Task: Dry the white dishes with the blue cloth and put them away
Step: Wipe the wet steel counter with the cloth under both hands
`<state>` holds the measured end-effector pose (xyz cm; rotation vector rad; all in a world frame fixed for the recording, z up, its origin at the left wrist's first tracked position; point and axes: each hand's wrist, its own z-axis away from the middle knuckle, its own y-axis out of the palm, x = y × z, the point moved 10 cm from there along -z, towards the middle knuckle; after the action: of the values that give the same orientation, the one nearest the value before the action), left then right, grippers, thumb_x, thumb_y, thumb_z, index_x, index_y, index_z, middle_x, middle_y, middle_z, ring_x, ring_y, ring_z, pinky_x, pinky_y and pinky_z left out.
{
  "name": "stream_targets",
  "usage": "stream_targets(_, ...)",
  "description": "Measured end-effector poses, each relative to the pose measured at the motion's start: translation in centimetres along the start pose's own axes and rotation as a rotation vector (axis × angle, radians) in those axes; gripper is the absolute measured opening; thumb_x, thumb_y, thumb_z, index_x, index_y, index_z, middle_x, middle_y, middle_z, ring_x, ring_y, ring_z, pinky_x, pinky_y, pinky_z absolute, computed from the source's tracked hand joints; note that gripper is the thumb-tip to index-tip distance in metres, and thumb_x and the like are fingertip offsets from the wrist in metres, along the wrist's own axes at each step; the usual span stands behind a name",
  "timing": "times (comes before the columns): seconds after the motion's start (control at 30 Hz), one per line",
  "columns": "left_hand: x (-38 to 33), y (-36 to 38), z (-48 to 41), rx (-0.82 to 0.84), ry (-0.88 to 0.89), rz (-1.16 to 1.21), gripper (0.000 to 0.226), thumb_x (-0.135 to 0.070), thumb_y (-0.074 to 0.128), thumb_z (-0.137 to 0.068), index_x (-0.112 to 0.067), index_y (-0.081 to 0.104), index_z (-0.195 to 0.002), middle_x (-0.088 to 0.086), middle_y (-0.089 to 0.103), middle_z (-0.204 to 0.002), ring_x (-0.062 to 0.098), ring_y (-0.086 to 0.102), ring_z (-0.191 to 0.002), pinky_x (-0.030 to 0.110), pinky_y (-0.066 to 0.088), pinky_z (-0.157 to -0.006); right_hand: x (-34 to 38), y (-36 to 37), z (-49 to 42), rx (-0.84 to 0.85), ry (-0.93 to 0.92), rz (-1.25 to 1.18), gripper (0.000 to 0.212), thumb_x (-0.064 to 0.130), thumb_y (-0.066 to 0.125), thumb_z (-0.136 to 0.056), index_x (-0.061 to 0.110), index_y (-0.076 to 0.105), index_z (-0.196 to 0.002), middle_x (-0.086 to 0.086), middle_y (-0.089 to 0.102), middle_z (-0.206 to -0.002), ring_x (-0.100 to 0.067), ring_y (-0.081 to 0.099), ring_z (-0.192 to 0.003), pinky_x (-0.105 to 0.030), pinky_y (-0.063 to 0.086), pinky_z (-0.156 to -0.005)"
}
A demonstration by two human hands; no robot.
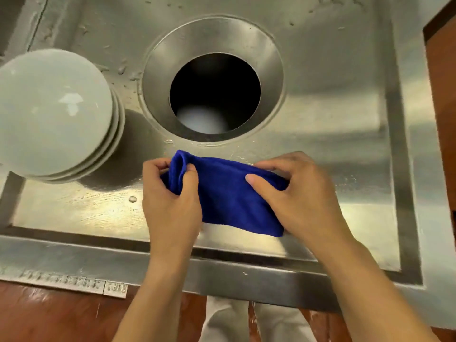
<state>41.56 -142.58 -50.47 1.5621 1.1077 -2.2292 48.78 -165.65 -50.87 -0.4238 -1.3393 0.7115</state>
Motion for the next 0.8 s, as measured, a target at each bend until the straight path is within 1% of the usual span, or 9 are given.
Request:
stream_targets(0.03,0.8,0.5,-0.1,0.012,0.0,-0.07,0.026,-0.019,0.068,-0.099,-0.039,0.053,-0.107,-0.022,0.063,-0.108,-0.01,0.058,-0.095,0.012,0.049,-0.079,-0.2,0.3,0.2,-0.068,-0.001,0.045,0.029,0.039,0.071,-0.09,0.031,0.074,-0.118,0.01,0.063,-0.118,0.0,0.058,-0.1,-0.005,0.041,-0.093)
stream_targets(0.1,0.6,0.8,0.0,-0.019,0.089,-0.282,0.041,-0.008,0.067,-0.097,-0.028,0.053,-0.13,-0.001,0.054,-0.139,0.012,0.049,-0.125,0.029,0.044,-0.102,0.1,0.6,1.0,-0.203,-0.011,0.117,0.039,0.033,0.061,-0.097,0.023,0.063,-0.135,-0.002,0.055,-0.142,-0.015,0.053,-0.126,-0.032,0.045,-0.109)
stream_targets(0.13,0.1,1.1,-0.1,-0.028,0.169,-0.389,0.048,-0.007,0.066,-0.097,-0.022,0.051,-0.139,0.007,0.048,-0.149,0.023,0.042,-0.137,0.036,0.039,-0.112,0.7,1.2,1.3,-0.231,-0.021,0.128,0.042,0.031,0.054,-0.101,0.021,0.057,-0.141,-0.006,0.05,-0.15,-0.02,0.046,-0.138,-0.043,0.041,-0.115)
stream_targets(0.17,-0.5,1.8,0.0,-0.009,0.258,-0.464,0.051,-0.007,0.064,-0.098,-0.018,0.05,-0.146,0.012,0.044,-0.156,0.032,0.035,-0.147,0.044,0.034,-0.121,1.5,2.1,1.6,-0.222,-0.043,0.14,0.045,0.031,0.047,-0.103,0.019,0.05,-0.147,-0.007,0.045,-0.156,-0.023,0.037,-0.147,-0.048,0.035,-0.119)
stream_targets(0.23,-1.2,3.7,0.0,0.103,0.396,-0.549,0.05,-0.013,0.057,-0.103,-0.013,0.048,-0.152,0.016,0.04,-0.165,0.04,0.023,-0.159,0.052,0.019,-0.131,3.2,4.7,1.7,-0.134,-0.111,0.185,0.049,0.03,0.035,-0.107,0.017,0.038,-0.154,-0.007,0.037,-0.163,-0.025,0.022,-0.155,-0.048,0.023,-0.125)
stream_targets(0.33,0.0,6.6,-0.8,0.277,0.425,-0.692,0.053,-0.029,0.038,-0.112,-0.011,0.037,-0.162,0.014,0.025,-0.174,0.041,0.007,-0.164,0.051,0.004,-0.133,3.8,7.5,0.3,-0.017,-0.132,0.286,0.053,0.034,0.025,-0.109,0.018,0.026,-0.16,-0.003,0.023,-0.169,-0.025,0.008,-0.158,-0.044,0.005,-0.128)
stream_targets(0.4,0.9,7.6,-1.5,0.301,0.424,-0.811,0.057,-0.038,0.022,-0.114,-0.016,0.026,-0.166,0.009,0.014,-0.178,0.039,-0.002,-0.164,0.05,-0.001,-0.133,3.2,7.9,-1.0,-0.017,-0.11,0.381,0.055,0.038,0.02,-0.11,0.019,0.022,-0.161,-0.003,0.018,-0.17,-0.028,0.003,-0.158,-0.045,0.0,-0.128)
stream_targets(0.47,1.3,8.1,-1.8,0.288,0.445,-0.857,0.062,-0.044,0.014,-0.11,-0.02,0.02,-0.168,0.007,0.01,-0.178,0.038,-0.003,-0.164,0.049,-0.003,-0.132,2.4,8.1,-1.5,-0.026,-0.101,0.466,0.058,0.043,0.016,-0.109,0.02,0.022,-0.161,-0.004,0.018,-0.17,-0.03,0.001,-0.158,-0.049,-0.001,-0.127)
stream_targets(0.8,-0.1,11.2,0.0,0.253,0.535,-0.833,0.062,-0.045,0.017,-0.111,-0.019,0.026,-0.167,0.006,0.016,-0.177,0.038,0.004,-0.164,0.051,0.003,-0.132,-0.9,5.2,-2.2,-0.108,-0.082,0.551,0.058,0.044,0.018,-0.107,0.02,0.026,-0.16,-0.006,0.02,-0.17,-0.032,0.004,-0.158,-0.055,0.004,-0.126)
